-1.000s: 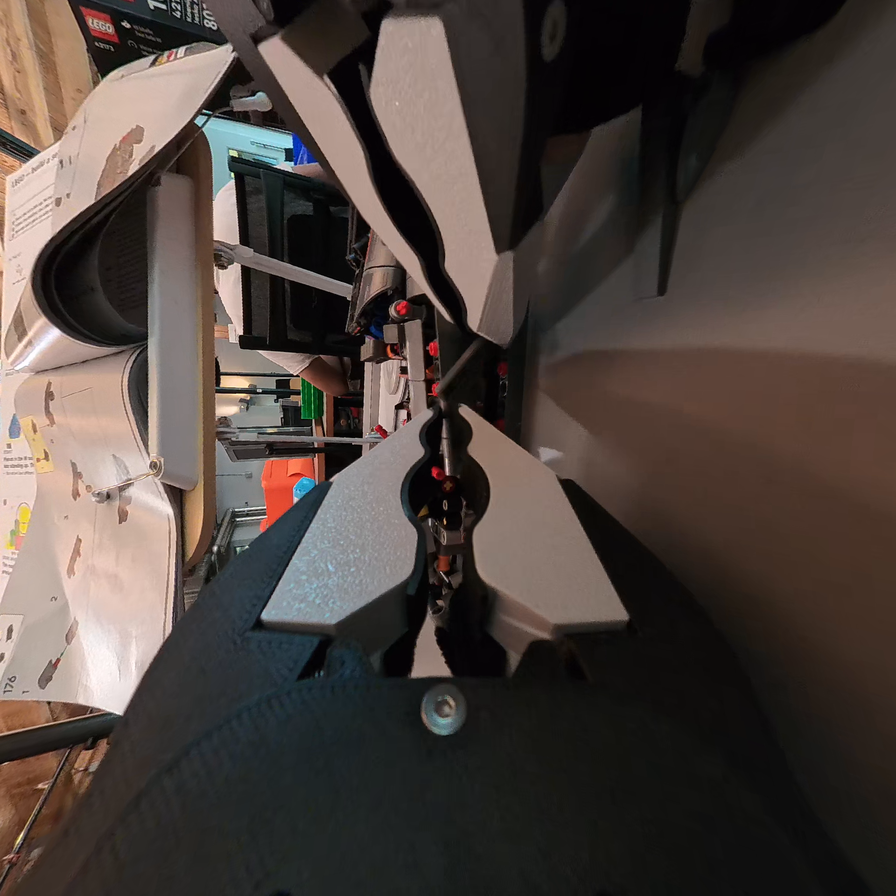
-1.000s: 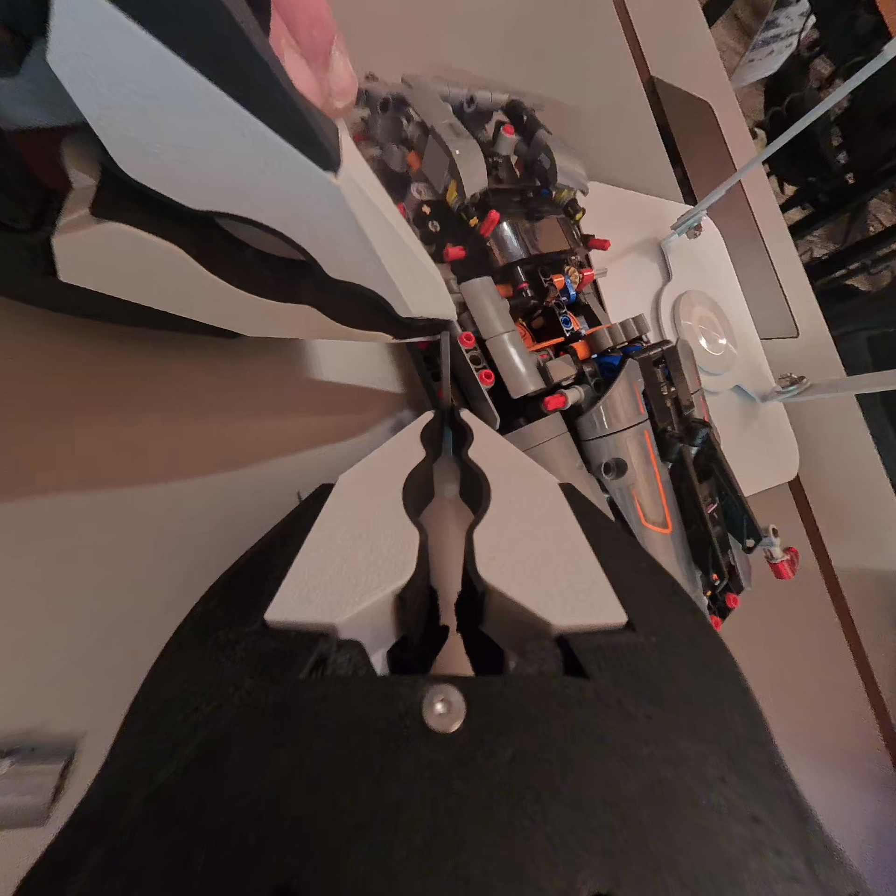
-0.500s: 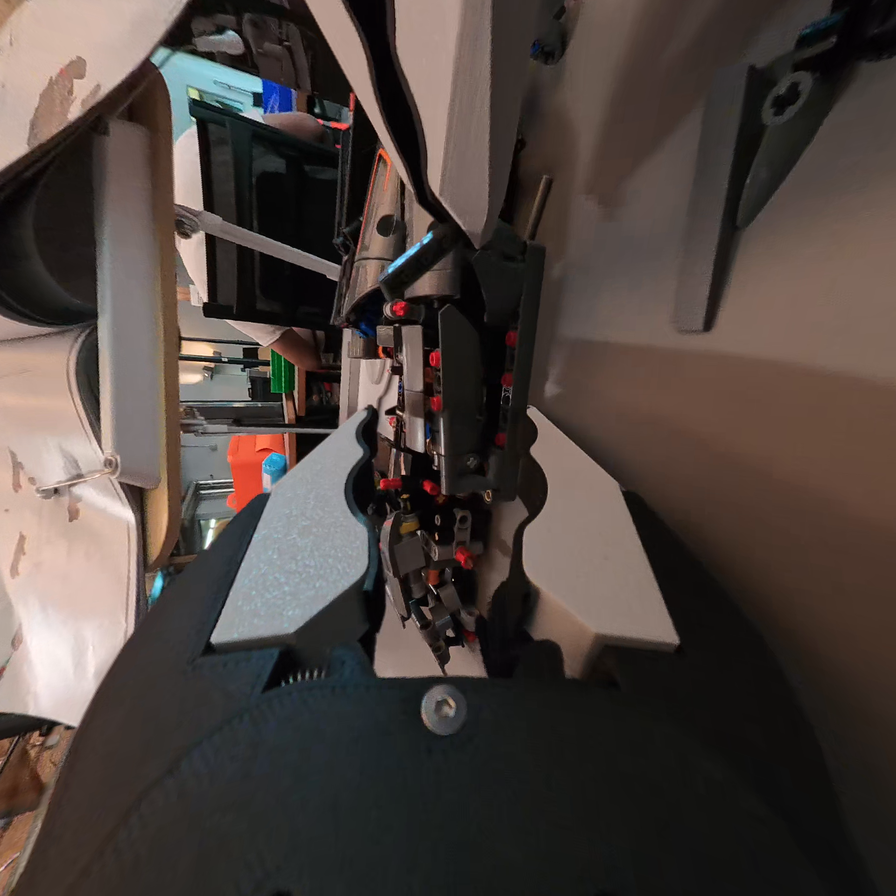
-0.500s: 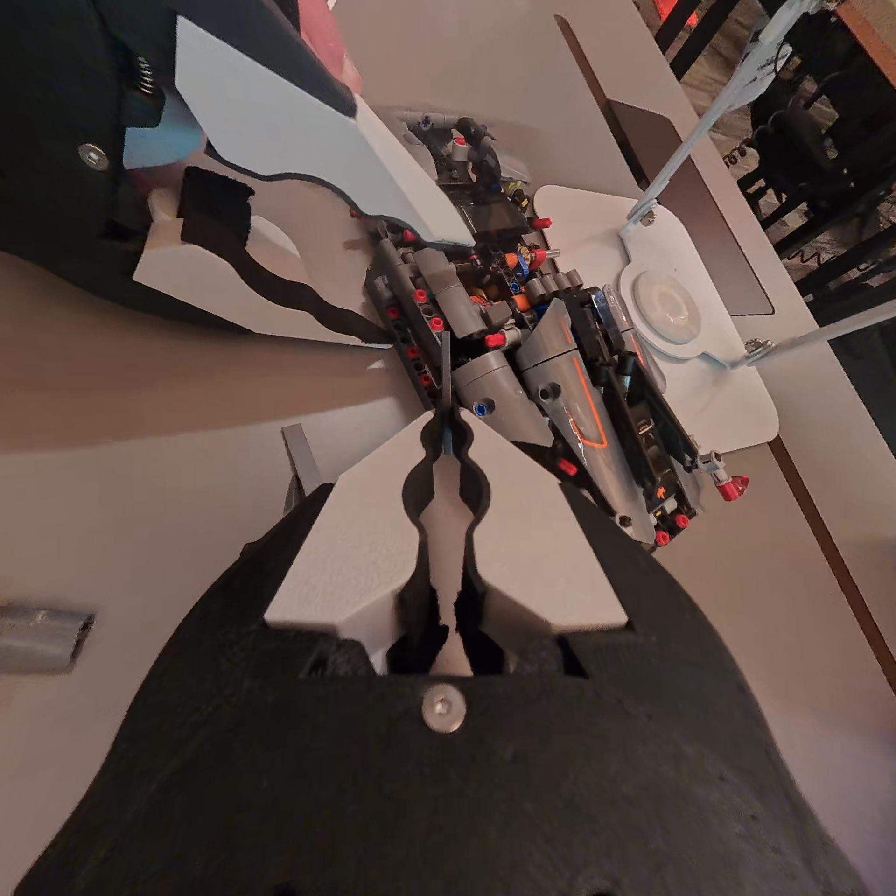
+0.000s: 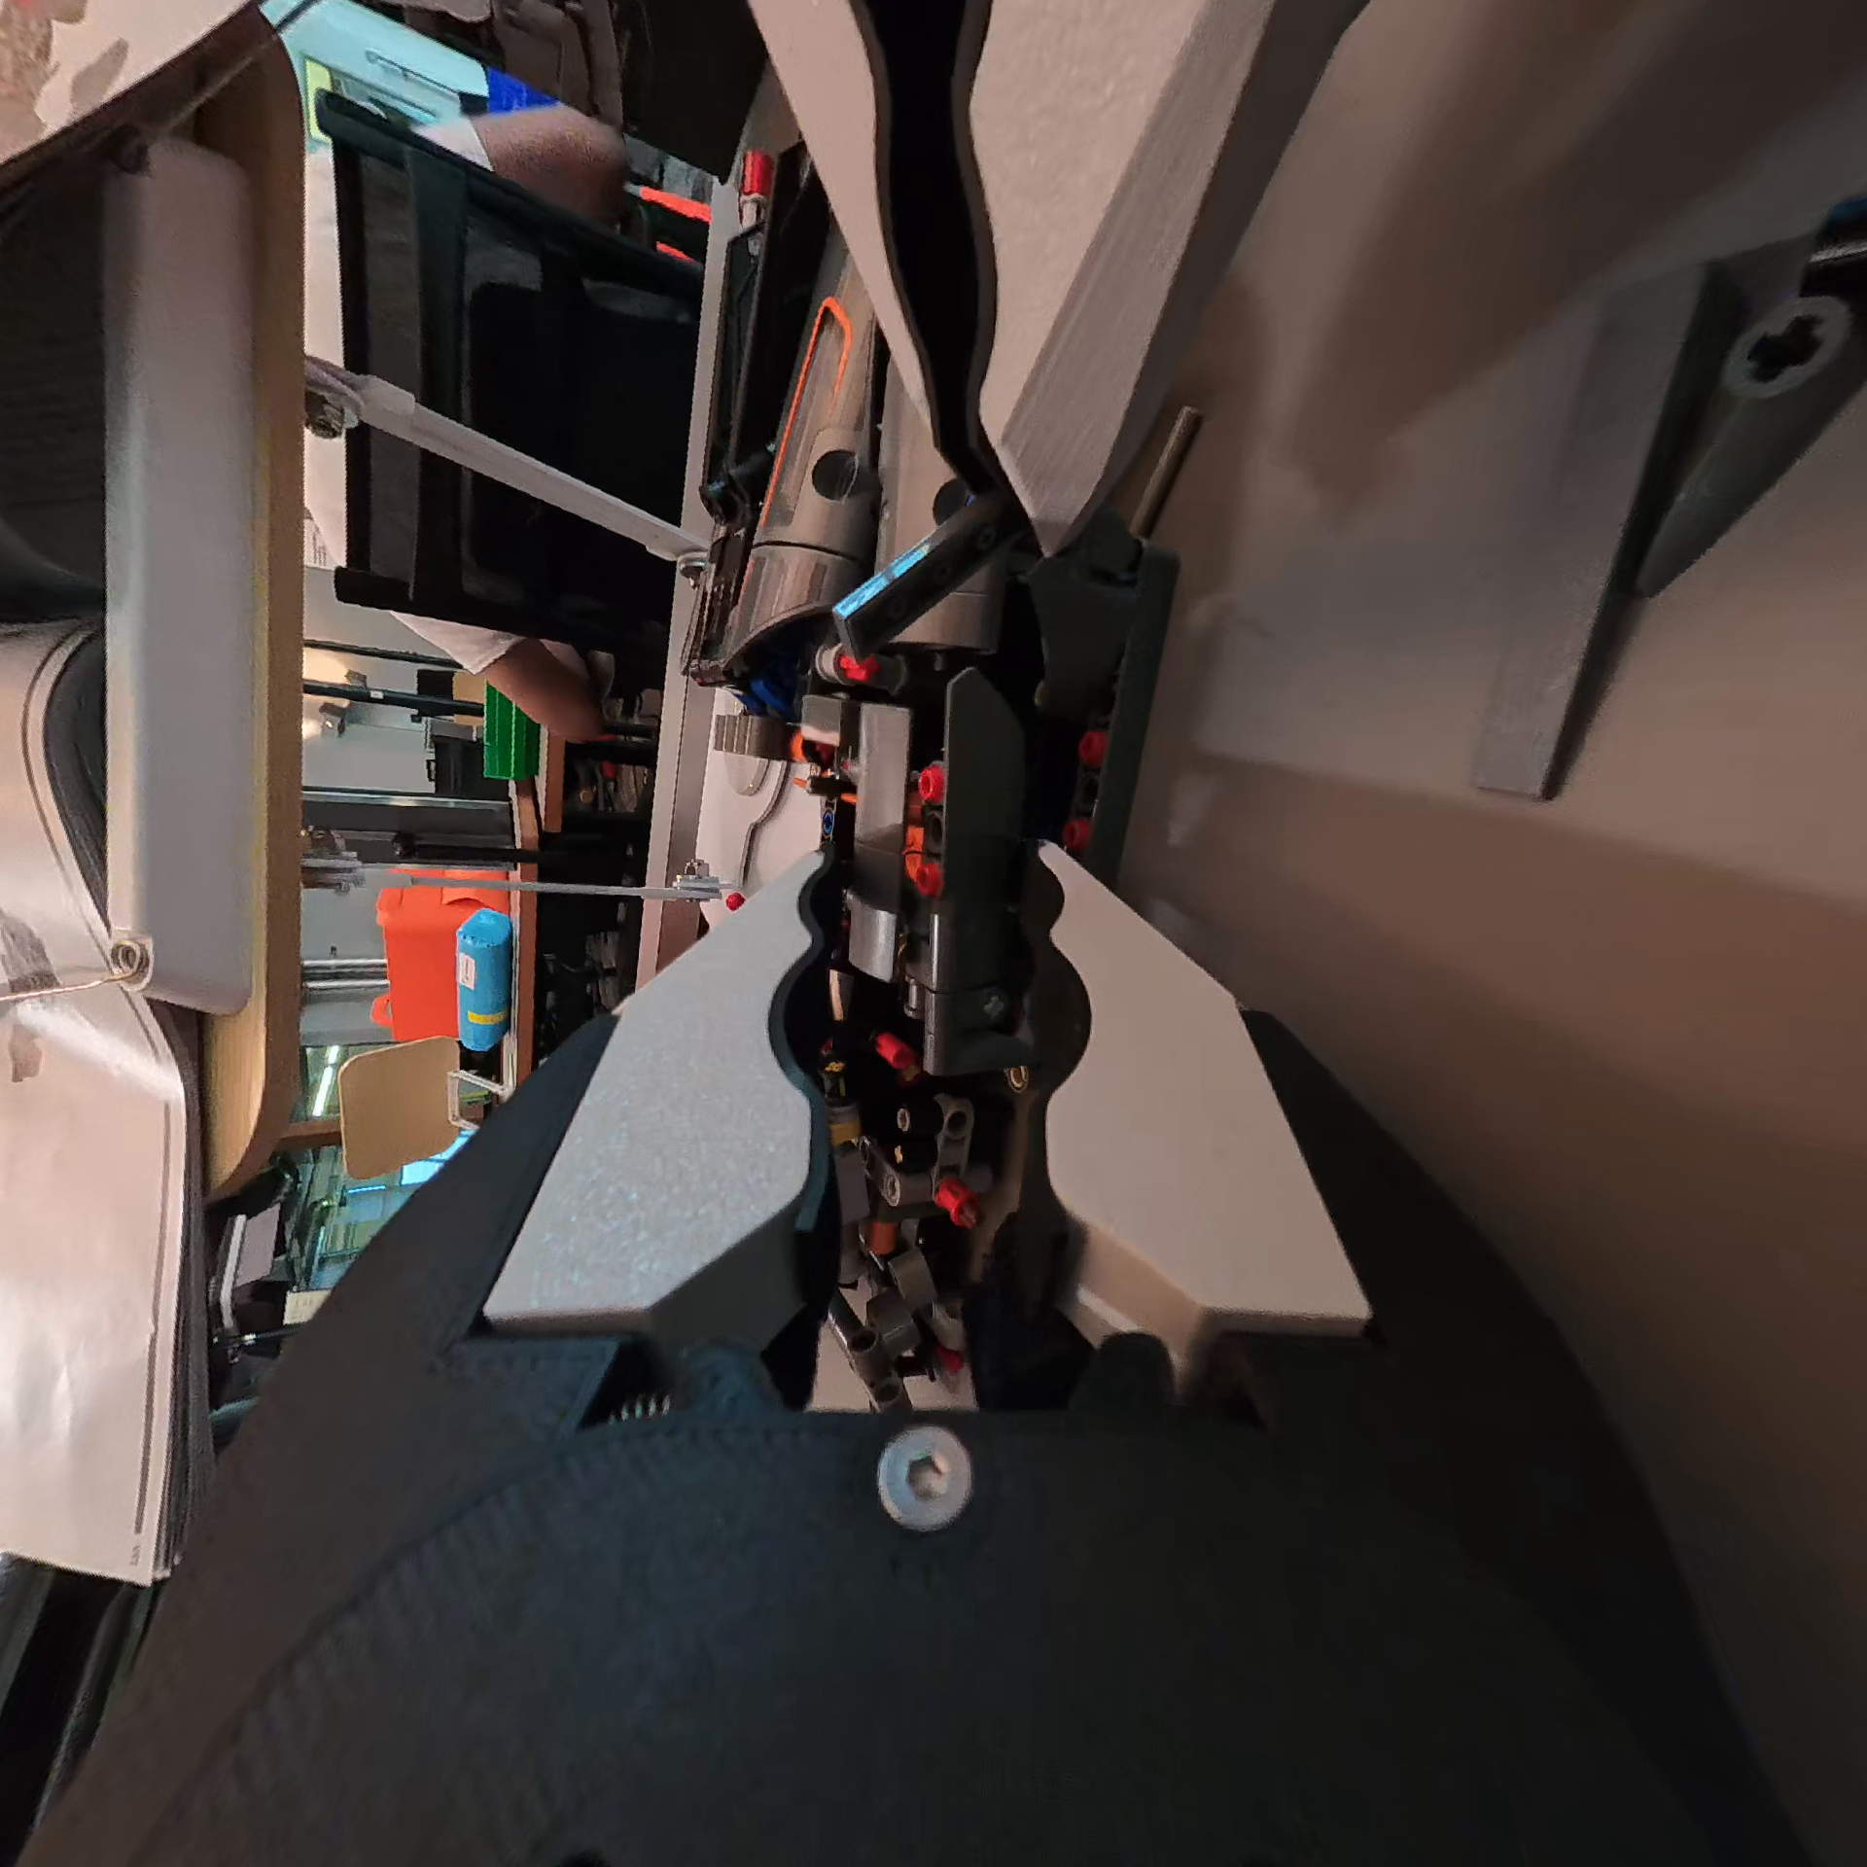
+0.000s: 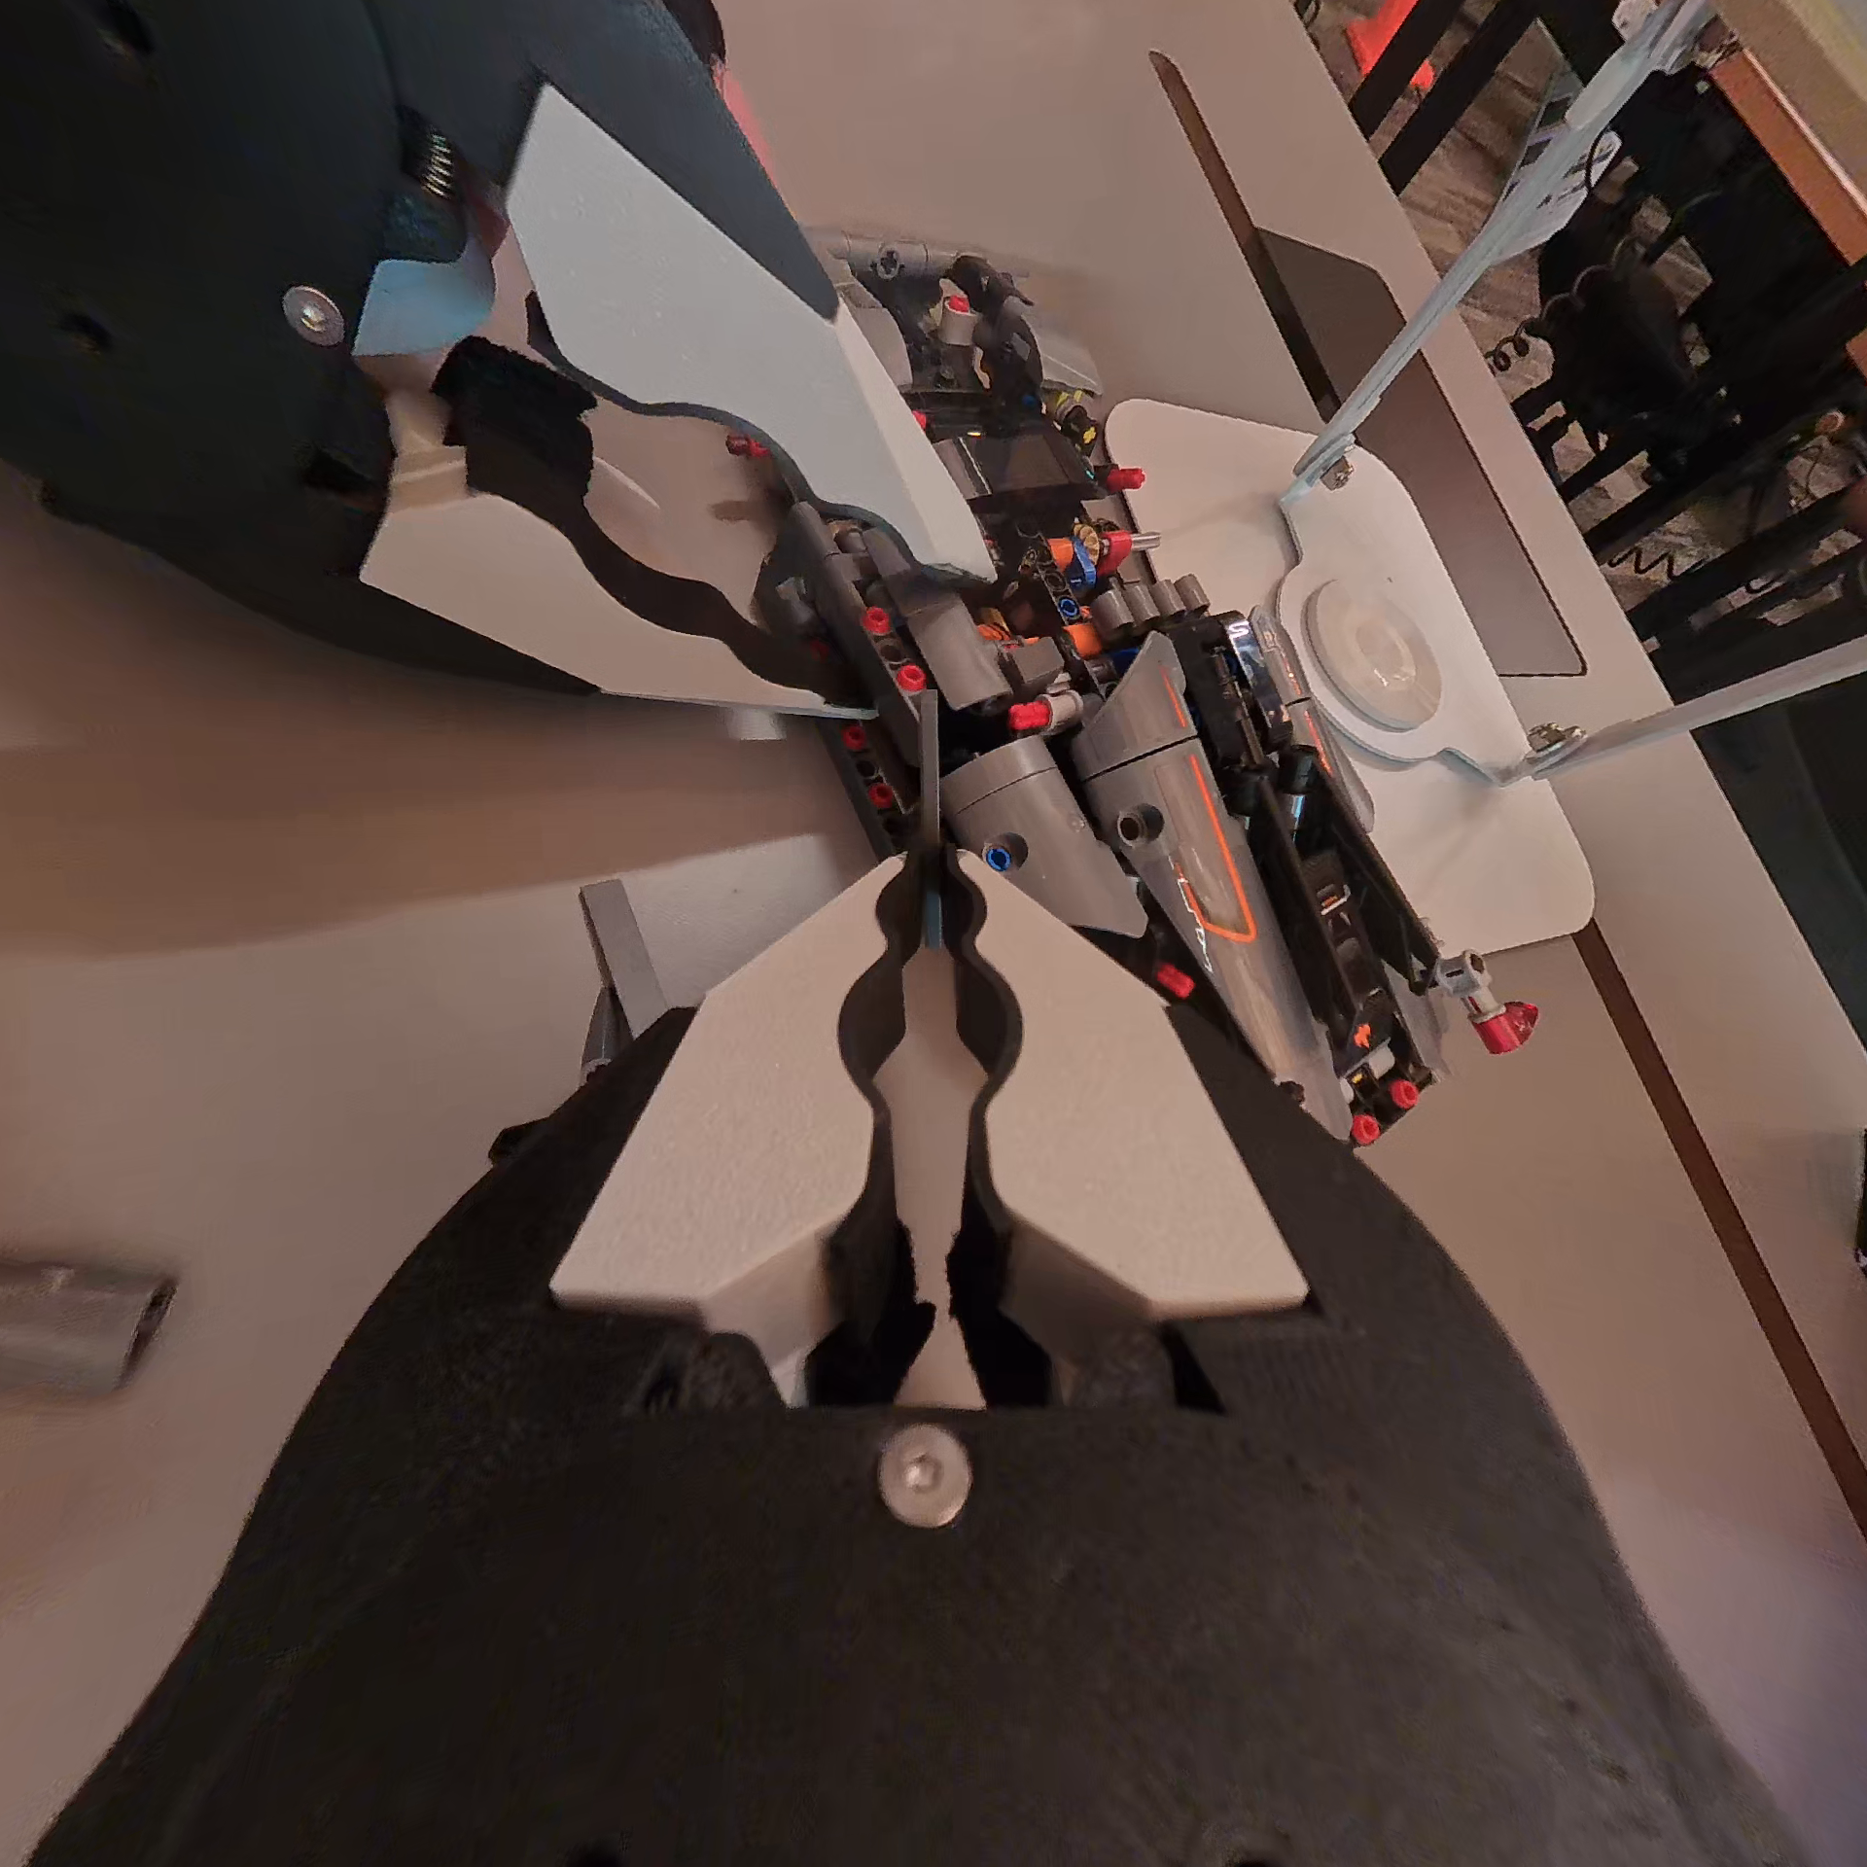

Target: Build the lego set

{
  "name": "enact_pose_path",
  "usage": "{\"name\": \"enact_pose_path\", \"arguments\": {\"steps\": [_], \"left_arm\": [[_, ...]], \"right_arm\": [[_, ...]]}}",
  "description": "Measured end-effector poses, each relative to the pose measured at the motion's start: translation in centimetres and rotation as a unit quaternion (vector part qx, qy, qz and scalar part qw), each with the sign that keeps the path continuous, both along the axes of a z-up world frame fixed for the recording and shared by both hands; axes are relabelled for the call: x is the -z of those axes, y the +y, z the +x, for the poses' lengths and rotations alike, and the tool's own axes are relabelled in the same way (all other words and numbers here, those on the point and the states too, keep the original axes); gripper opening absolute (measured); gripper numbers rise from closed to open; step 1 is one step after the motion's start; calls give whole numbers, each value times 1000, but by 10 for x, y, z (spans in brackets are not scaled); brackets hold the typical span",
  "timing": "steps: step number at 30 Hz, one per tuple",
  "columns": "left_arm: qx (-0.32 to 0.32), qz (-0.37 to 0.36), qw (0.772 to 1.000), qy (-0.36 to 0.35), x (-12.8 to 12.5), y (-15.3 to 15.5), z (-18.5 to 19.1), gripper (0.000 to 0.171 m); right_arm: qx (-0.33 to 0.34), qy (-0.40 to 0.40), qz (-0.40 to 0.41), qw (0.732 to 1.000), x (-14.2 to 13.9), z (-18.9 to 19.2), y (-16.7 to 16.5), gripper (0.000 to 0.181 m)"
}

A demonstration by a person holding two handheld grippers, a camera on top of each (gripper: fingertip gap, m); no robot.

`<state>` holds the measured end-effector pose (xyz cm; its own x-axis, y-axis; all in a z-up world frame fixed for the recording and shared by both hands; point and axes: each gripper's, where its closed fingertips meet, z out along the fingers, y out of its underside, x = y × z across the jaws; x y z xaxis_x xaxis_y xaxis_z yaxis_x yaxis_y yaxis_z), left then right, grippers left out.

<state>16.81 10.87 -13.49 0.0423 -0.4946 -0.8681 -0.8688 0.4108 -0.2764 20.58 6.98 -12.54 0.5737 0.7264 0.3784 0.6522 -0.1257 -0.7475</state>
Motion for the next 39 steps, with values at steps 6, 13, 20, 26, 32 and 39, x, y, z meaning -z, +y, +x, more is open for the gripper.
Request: {"name": "enact_pose_path", "arguments": {"steps": [6,13,20,26,32,39], "left_arm": [[-11,-30,999,-41,-4,0,-4,30],[-46,-141,977,-155,-12,8,-22,29],[-55,-170,966,-187,-14,11,-32,37],[-32,-150,973,-170,-24,4,-42,51],[36,-95,985,-142,-47,-31,-41,45],[107,-116,980,-122,-52,-70,-24,29]], "right_arm": [[1,-2,-4,1000,3,0,1,1],[-1,2,-6,1000,3,-1,1,1],[-10,14,-3,1000,-2,-6,-2,1],[-23,10,19,999,-19,-13,-8,1],[-50,-2,0,999,-30,-33,-24,1],[-76,-96,22,992,-30,-51,-32,1]]}}
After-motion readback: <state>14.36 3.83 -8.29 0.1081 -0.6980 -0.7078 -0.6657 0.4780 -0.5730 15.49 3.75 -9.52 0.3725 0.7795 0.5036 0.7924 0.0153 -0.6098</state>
